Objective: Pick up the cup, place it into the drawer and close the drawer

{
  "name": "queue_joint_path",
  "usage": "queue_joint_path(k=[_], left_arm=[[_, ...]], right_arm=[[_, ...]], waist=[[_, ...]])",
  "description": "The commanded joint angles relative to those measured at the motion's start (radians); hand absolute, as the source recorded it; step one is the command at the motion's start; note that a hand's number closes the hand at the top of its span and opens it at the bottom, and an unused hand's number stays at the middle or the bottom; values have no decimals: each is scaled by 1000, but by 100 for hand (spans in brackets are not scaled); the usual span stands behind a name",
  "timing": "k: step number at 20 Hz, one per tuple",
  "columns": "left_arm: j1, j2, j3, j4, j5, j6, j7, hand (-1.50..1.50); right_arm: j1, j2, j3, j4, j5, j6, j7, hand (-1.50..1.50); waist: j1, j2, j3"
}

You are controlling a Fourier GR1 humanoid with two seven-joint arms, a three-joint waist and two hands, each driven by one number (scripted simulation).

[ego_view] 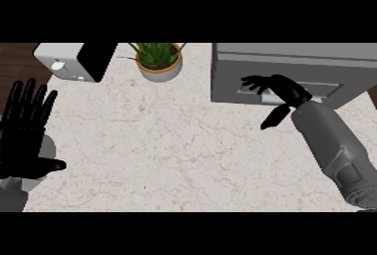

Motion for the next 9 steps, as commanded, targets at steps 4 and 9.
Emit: queue_joint_path(k=[4, 9], left_arm=[[-48, 5, -3, -1, -9, 0, 30, -150], [-15, -19, -9, 9, -41, 4, -10, -150]], right_arm=[[-94, -82, -64, 109, -22, -10, 58, -150], [-95, -77, -42, 132, 0, -29, 43, -150]], waist=[[29, 35, 9], [24, 28, 7]])
